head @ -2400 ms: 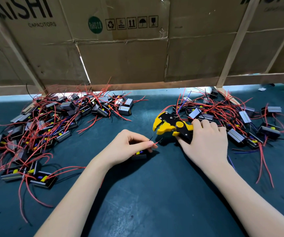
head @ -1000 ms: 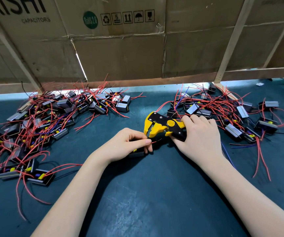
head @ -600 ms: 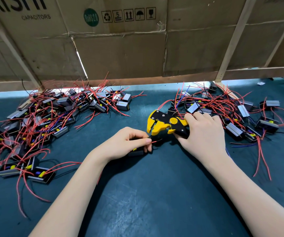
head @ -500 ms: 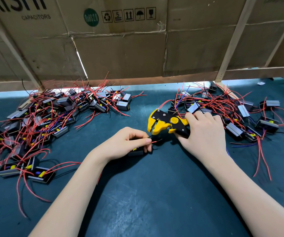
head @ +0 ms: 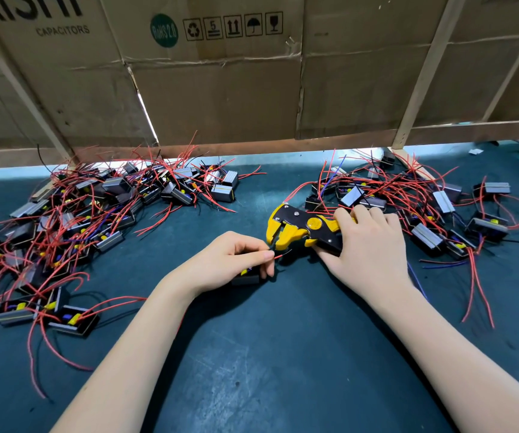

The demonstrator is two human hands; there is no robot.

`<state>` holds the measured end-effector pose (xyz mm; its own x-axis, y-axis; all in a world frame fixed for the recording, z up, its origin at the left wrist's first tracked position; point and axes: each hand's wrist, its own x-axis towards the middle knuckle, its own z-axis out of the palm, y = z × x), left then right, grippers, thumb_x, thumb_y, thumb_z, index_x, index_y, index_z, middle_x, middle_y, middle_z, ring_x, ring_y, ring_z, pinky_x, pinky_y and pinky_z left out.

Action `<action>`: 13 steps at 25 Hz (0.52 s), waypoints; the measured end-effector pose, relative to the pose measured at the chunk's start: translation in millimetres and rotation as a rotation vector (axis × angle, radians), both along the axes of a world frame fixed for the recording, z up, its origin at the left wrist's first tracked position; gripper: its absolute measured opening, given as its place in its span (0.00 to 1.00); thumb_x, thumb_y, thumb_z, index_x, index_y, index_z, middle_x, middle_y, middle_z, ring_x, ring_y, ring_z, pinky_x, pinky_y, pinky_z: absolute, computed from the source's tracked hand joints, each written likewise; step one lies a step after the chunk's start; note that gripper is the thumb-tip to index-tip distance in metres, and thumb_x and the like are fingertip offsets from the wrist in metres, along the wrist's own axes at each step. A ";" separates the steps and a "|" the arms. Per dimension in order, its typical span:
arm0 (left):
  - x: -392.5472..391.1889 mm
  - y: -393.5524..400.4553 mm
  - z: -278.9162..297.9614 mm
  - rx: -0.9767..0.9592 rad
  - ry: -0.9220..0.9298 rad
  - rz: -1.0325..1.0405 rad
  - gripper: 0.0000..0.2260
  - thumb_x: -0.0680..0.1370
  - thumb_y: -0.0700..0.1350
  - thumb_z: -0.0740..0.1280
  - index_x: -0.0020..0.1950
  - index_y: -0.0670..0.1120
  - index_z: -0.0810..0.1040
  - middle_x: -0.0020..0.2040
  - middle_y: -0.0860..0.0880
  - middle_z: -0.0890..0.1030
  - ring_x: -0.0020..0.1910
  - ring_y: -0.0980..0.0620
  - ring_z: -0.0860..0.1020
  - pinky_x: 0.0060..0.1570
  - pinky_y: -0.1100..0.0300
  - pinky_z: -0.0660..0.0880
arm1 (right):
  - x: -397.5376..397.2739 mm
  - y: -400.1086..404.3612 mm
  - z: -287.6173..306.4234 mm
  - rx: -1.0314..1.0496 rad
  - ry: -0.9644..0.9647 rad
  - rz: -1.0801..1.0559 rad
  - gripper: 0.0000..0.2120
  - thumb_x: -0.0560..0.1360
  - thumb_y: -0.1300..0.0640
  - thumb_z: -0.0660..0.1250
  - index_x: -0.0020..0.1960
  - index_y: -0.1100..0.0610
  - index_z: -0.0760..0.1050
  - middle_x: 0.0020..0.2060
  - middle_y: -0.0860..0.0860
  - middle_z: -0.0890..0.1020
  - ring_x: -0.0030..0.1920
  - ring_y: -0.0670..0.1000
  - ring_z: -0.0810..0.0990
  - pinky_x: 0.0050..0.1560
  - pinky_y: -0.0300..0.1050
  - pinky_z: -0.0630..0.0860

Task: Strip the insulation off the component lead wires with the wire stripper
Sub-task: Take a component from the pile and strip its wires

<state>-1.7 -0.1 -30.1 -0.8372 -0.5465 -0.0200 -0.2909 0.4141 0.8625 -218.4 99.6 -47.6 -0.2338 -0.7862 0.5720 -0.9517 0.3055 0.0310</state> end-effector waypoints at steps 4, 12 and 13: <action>0.0 -0.4 -0.4 0.004 -0.001 0.012 0.14 0.82 0.46 0.64 0.40 0.47 0.83 0.37 0.50 0.83 0.39 0.55 0.78 0.45 0.59 0.70 | 1.8 0.2 3.5 -0.015 0.004 0.022 0.24 0.65 0.39 0.74 0.45 0.59 0.76 0.39 0.57 0.79 0.42 0.60 0.77 0.45 0.52 0.68; -0.6 -1.2 -1.1 0.031 0.024 -0.015 0.13 0.81 0.46 0.64 0.39 0.45 0.82 0.37 0.50 0.83 0.38 0.55 0.78 0.44 0.64 0.71 | 1.3 4.2 11.6 0.087 -0.002 0.027 0.19 0.65 0.41 0.75 0.36 0.55 0.72 0.32 0.54 0.79 0.35 0.58 0.79 0.40 0.48 0.62; -0.4 -1.0 -0.7 0.033 0.022 -0.018 0.13 0.81 0.46 0.64 0.39 0.44 0.82 0.37 0.49 0.83 0.38 0.56 0.78 0.43 0.66 0.70 | 1.6 4.6 12.7 0.108 -0.010 0.011 0.19 0.65 0.41 0.75 0.35 0.54 0.72 0.30 0.54 0.79 0.34 0.58 0.80 0.39 0.47 0.61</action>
<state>-2.1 -1.1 -30.8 -0.8476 -0.5303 -0.0189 -0.2641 0.3907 0.8818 -216.8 104.1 -34.9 -0.2300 -0.8458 0.4815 -0.9555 0.2901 0.0531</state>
